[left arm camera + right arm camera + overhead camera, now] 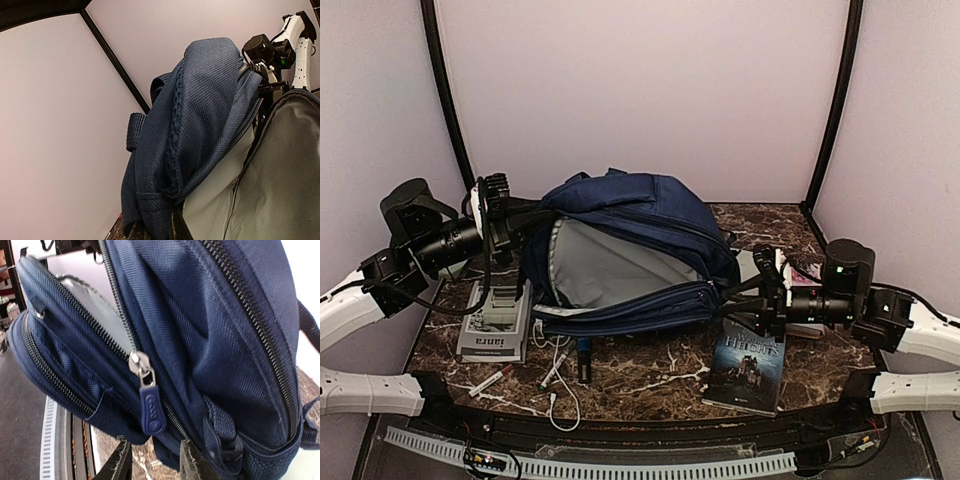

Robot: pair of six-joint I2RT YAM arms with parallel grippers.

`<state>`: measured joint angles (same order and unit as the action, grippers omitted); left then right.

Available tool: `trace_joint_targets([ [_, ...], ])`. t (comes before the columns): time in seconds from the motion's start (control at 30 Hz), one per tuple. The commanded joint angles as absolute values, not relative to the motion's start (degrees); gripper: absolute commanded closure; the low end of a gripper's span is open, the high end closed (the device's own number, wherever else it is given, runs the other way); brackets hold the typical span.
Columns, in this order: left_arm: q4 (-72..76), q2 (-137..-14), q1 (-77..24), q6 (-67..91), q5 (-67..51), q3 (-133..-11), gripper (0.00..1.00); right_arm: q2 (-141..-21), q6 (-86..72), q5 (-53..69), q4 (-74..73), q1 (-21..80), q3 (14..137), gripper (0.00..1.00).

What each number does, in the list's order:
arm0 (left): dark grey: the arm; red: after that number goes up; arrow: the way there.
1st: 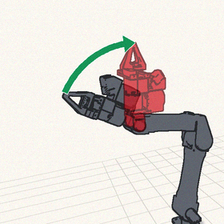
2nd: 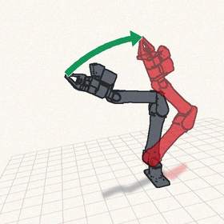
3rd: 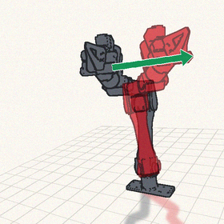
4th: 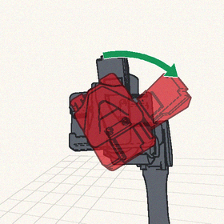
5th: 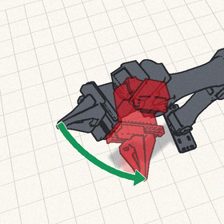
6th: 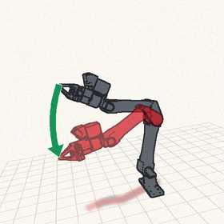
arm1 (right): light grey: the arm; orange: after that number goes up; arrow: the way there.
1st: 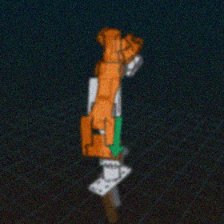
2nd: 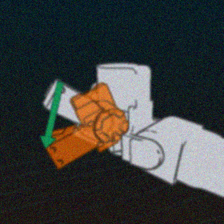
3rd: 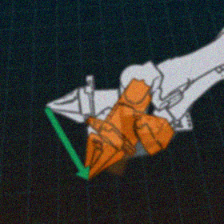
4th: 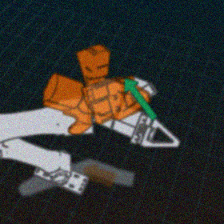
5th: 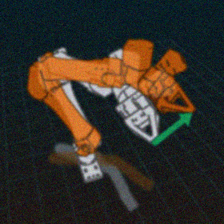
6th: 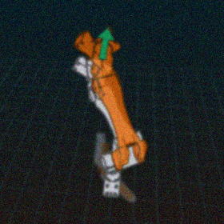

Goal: Pack the student bag
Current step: Adjust the second largest pocket of the student bag.

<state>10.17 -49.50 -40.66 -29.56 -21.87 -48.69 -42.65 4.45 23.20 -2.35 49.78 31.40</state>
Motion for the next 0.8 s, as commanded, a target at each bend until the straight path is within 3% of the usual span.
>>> trace_joint_targets([
  [0.0, 17.58, -48.4, -40.17, -29.44, -20.46, -49.13, 1.0, -42.25, 3.56, 20.1, 7.67, 51.55, 28.77, 0.68],
  [0.3, 17.29, -48.6, -40.17, -29.58, -20.7, -49.22, 1.0, -44.53, 8.29, 16.43, 11.12, 54.03, 29.68, 0.71],
  [0.6, 17.44, -48.69, -40.17, -29.39, -21.18, -48.82, 1.0, -44.62, 9.66, 18.08, 8.18, 54.05, 31.84, 0.87],
  [0.77, 16.98, -48.61, -40.17, -29.18, -21.53, -48.78, 1.0, -43.75, 10.04, 18.23, 7.06, 54.02, 32.54, 0.89],
])
